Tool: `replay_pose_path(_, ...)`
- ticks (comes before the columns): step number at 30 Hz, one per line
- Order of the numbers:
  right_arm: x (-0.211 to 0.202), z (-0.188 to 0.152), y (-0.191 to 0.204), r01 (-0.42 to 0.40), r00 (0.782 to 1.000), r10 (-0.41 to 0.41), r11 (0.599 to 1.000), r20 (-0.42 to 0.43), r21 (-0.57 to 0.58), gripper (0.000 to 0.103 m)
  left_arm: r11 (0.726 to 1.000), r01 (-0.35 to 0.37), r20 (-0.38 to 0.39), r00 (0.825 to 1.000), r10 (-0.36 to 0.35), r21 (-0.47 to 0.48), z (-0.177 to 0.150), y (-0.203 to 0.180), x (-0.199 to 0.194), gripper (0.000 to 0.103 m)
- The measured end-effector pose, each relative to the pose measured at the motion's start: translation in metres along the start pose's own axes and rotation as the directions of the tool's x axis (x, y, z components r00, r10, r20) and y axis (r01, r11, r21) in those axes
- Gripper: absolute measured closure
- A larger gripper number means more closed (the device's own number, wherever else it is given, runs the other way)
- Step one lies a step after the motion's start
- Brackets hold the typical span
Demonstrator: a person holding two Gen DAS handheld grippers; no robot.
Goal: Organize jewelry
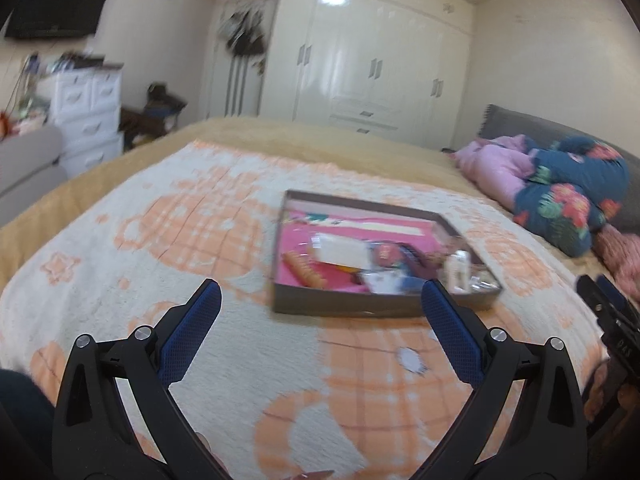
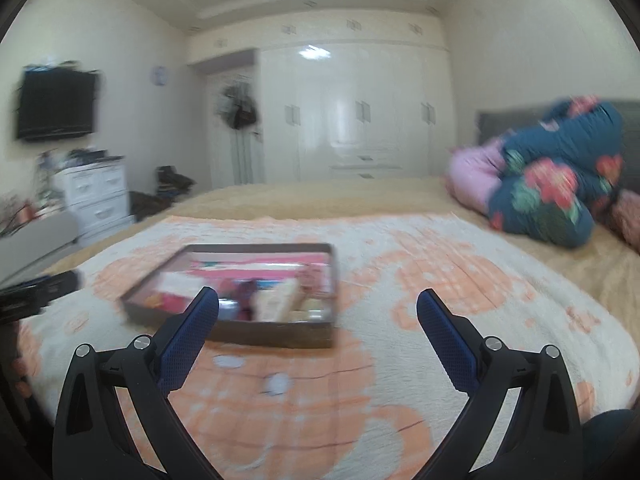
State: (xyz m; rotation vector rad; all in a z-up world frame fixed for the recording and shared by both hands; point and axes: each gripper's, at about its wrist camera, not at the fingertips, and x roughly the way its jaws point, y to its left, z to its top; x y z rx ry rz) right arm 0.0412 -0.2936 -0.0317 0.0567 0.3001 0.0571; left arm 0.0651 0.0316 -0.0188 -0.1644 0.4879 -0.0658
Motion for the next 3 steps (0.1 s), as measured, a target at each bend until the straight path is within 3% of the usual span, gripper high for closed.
replay_pose_path(2, 0.025, 0.007, -0.021, 0.072, 0.996, -0.071, 0.997, -0.044, 0.028, 0.006, 0.999, -0.039, -0.037, 0.999, 0.038, -0.032, 0.012, 0.02, 0.02, 0.011)
replay_pose_path(3, 0.045, 0.012, -0.036, 0.149, 0.985, -0.146, 0.988, -0.089, 0.028, 0.006, 0.994, -0.097, -0.061, 0.994, 0.094, -0.052, 0.02, 0.033, 0.034, 0.011)
